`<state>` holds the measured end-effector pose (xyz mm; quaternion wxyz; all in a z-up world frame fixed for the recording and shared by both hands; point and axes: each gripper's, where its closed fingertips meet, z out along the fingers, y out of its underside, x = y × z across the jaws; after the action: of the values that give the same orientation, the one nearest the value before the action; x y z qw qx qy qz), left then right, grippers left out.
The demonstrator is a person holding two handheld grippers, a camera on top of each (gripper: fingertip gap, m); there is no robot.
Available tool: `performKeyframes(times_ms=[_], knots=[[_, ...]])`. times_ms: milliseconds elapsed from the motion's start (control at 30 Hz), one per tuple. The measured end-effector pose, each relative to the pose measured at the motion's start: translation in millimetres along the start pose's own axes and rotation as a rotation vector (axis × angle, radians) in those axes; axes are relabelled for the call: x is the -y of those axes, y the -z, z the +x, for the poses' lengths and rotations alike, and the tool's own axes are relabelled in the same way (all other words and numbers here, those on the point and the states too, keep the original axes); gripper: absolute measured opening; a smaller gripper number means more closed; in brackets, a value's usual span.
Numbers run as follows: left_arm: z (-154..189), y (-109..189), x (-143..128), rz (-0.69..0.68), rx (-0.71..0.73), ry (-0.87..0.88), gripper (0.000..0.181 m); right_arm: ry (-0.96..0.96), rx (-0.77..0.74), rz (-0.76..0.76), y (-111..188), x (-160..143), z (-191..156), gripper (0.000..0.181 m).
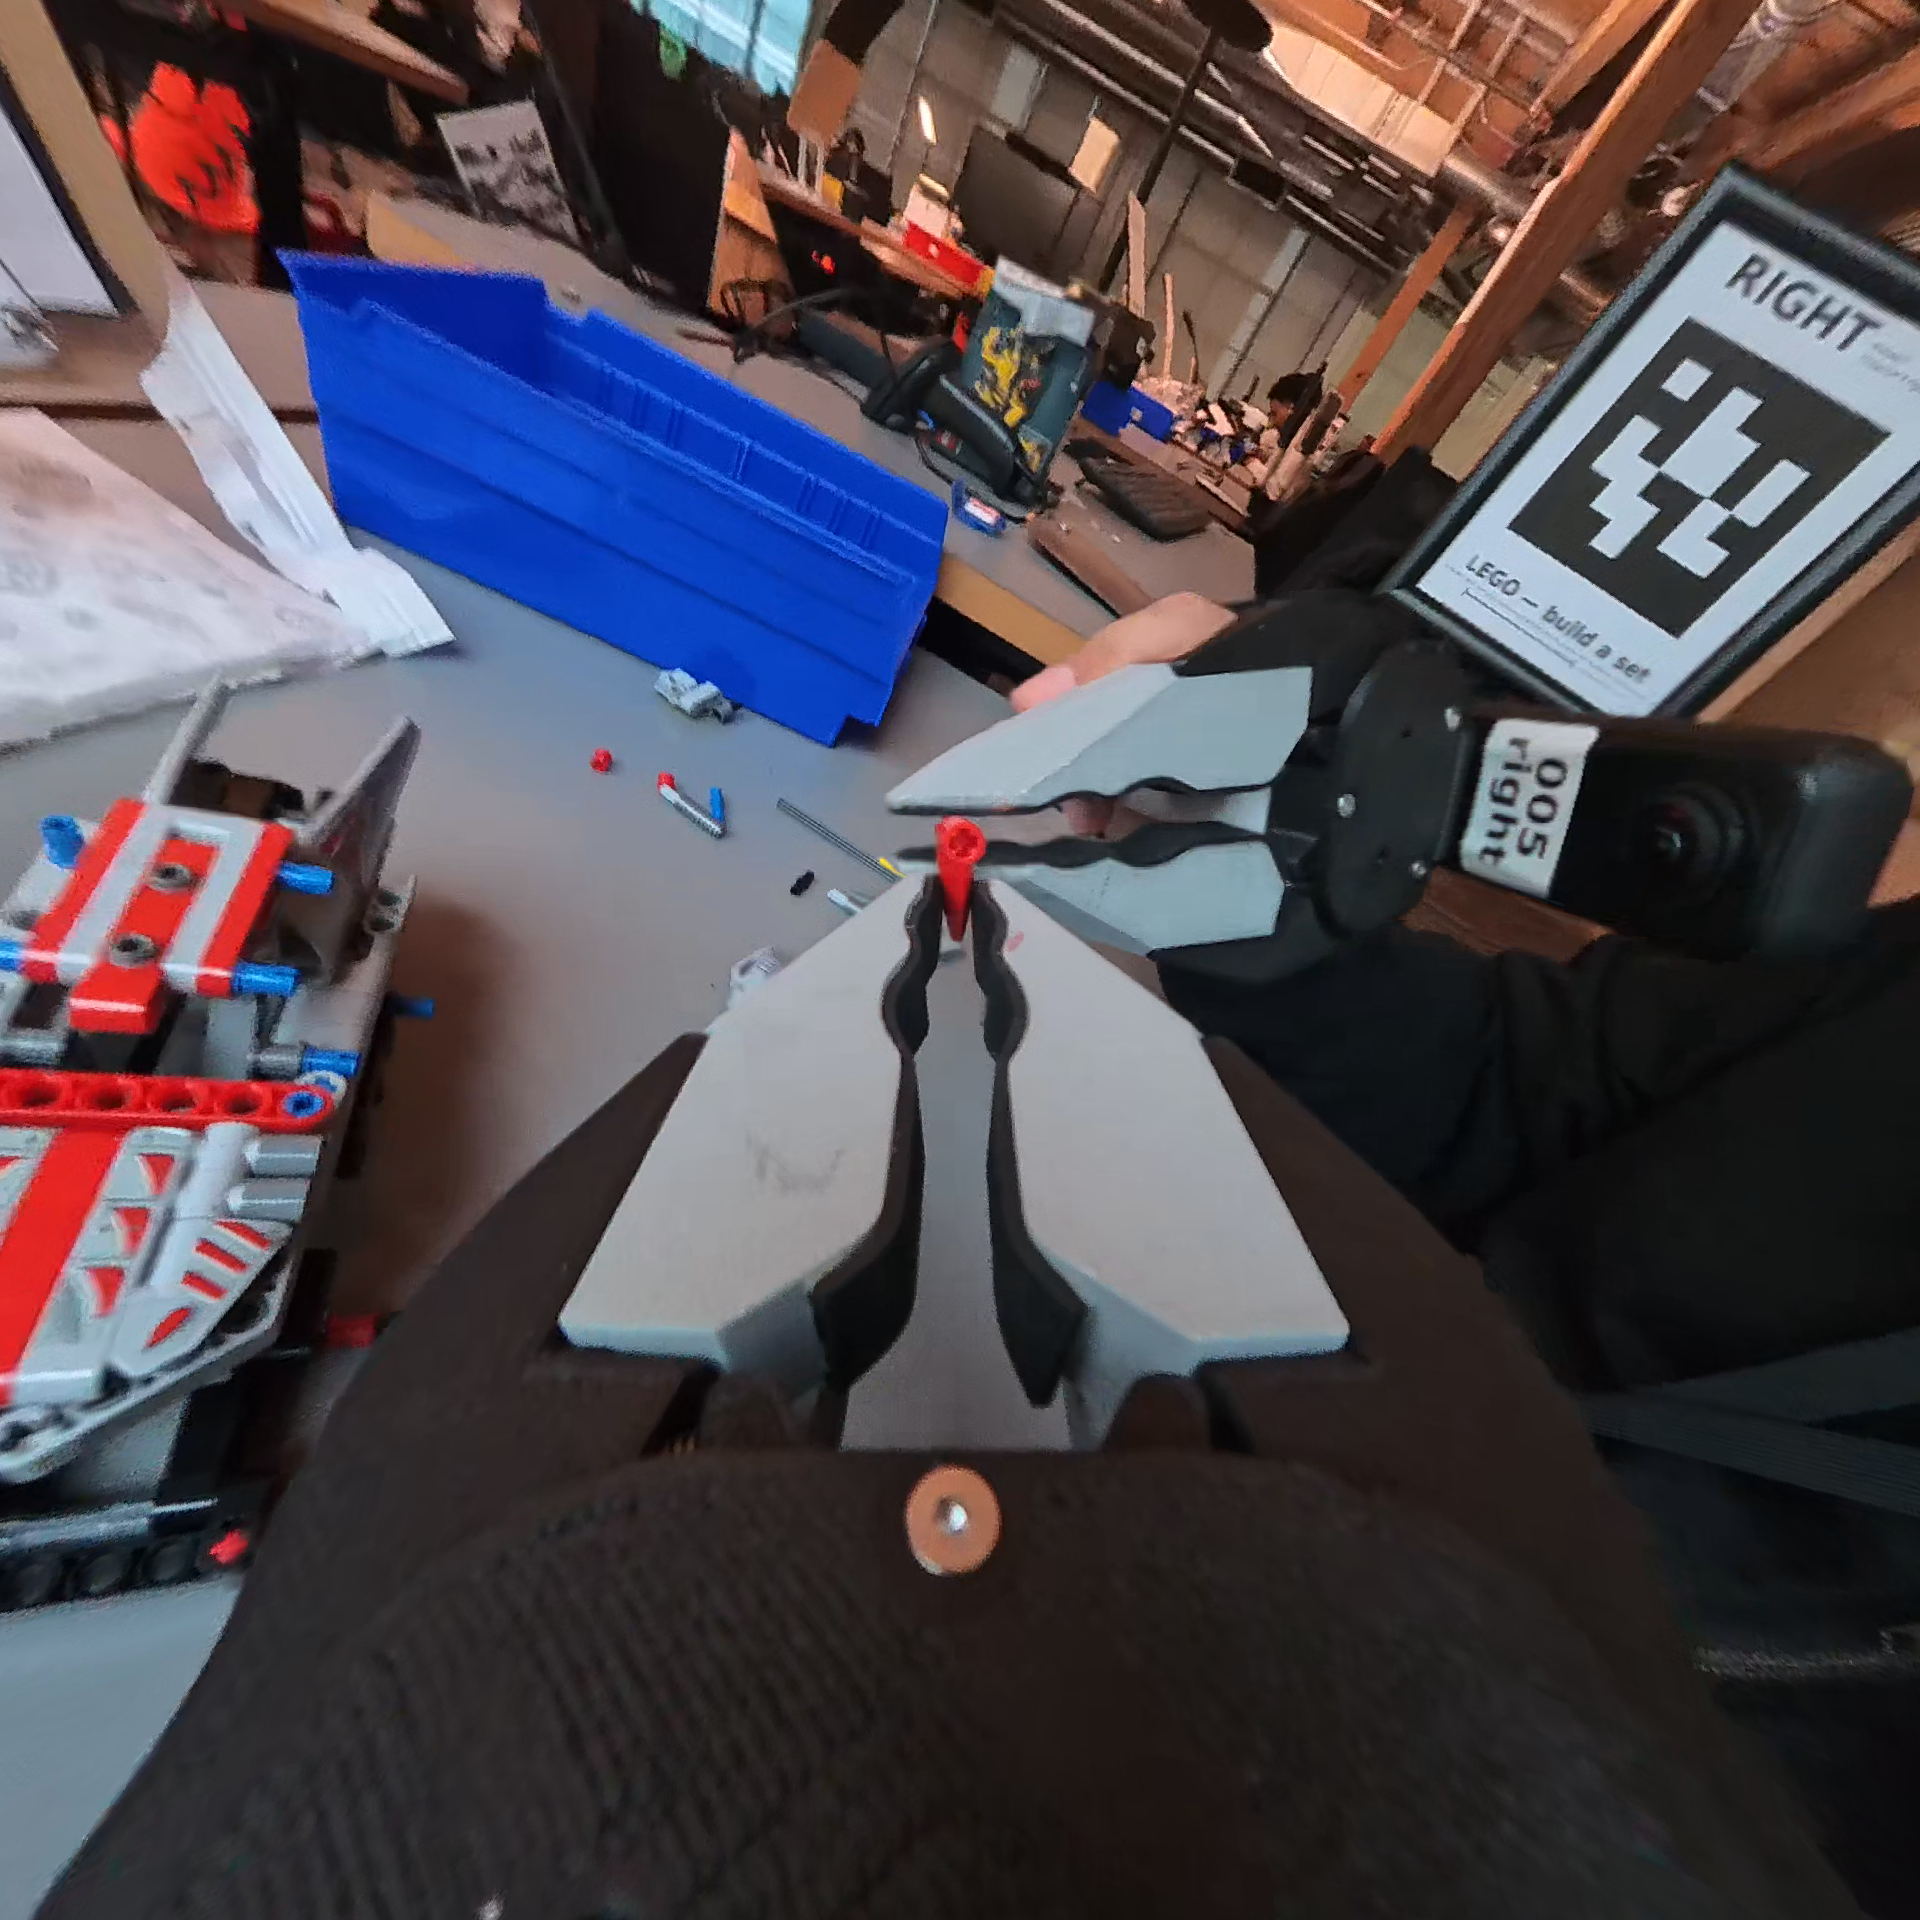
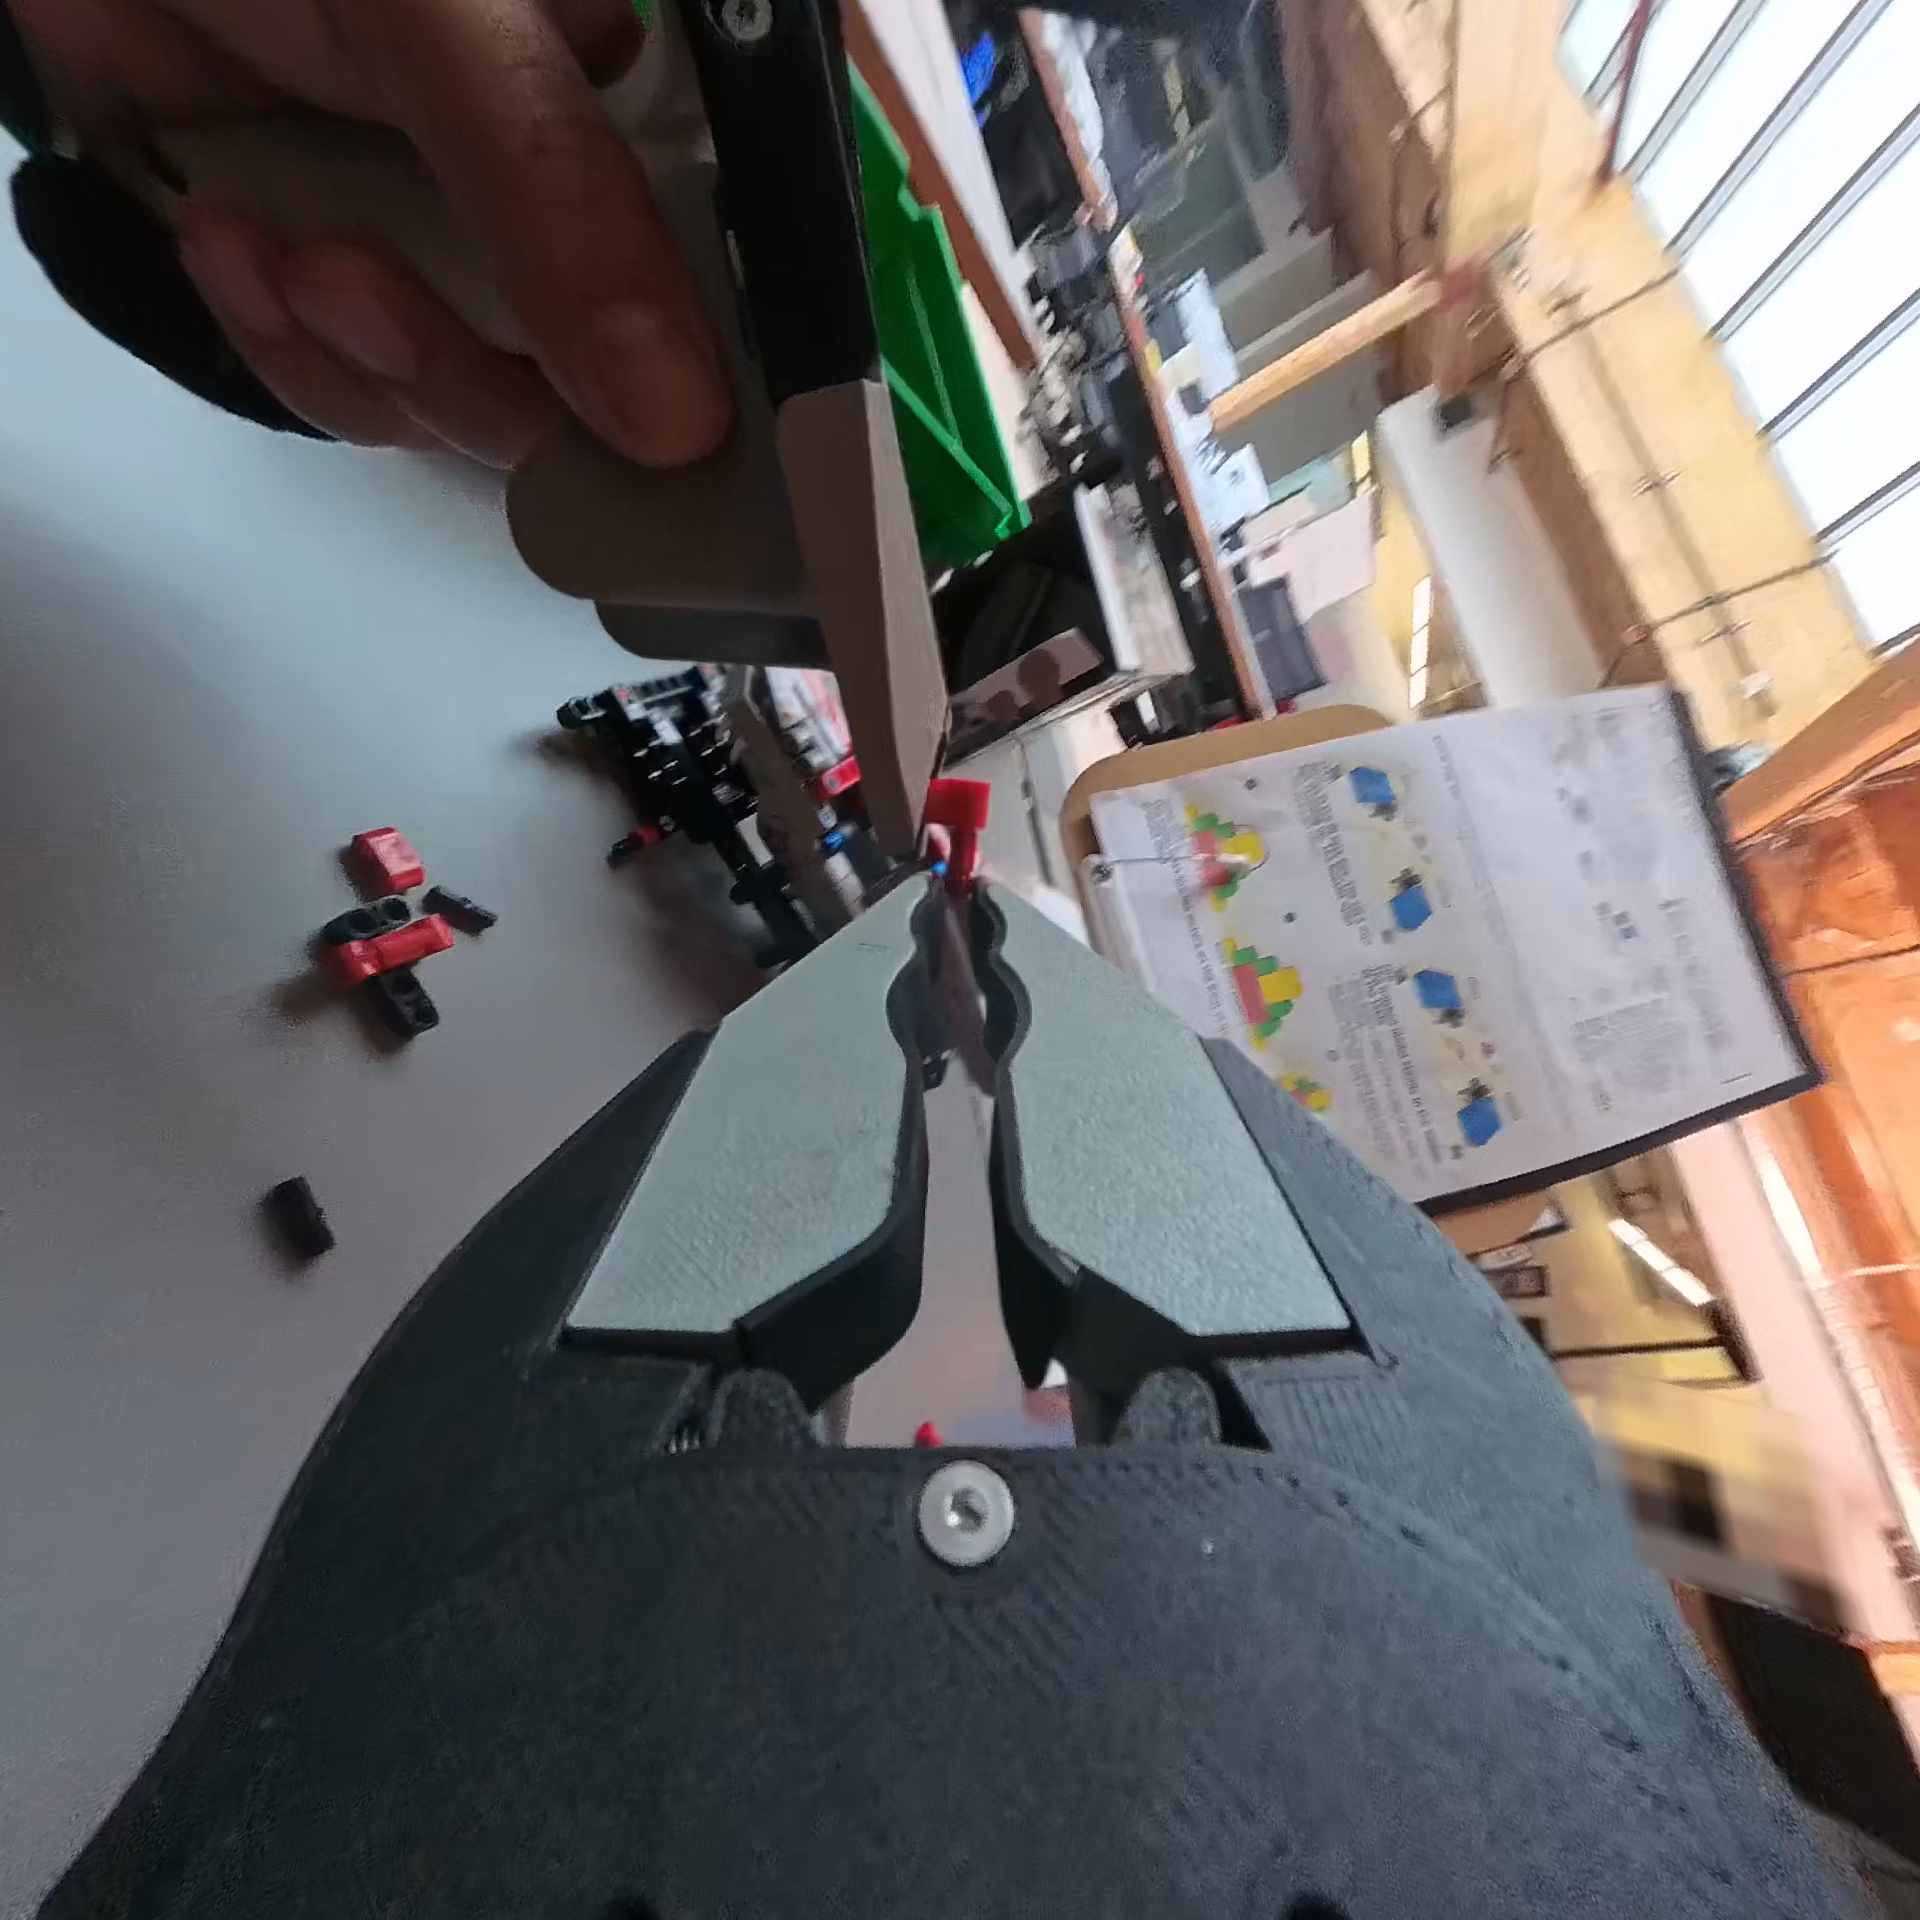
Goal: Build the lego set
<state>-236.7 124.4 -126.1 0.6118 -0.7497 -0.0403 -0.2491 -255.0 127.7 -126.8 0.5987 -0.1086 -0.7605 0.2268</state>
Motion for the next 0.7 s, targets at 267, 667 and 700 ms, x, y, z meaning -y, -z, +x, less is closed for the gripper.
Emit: performKeyframes(times_ms=[267,667,700], knots=[[4.8,28.1,24.0,0.034,-0.008,-0.002,0.004,0.197,-0.236,0.249,37.3,38.8,21.2,0.013],[28.9,16.3,9.8,-0.069,-0.089,-0.026,0.004,0.169,-0.203,0.217,32.9,32.7,17.4,0.018],[29.3,14.2,7.9,-0.076,-0.086,-0.029,0.004,0.174,-0.205,0.215,32.6,32.9,16.8,0.018]])
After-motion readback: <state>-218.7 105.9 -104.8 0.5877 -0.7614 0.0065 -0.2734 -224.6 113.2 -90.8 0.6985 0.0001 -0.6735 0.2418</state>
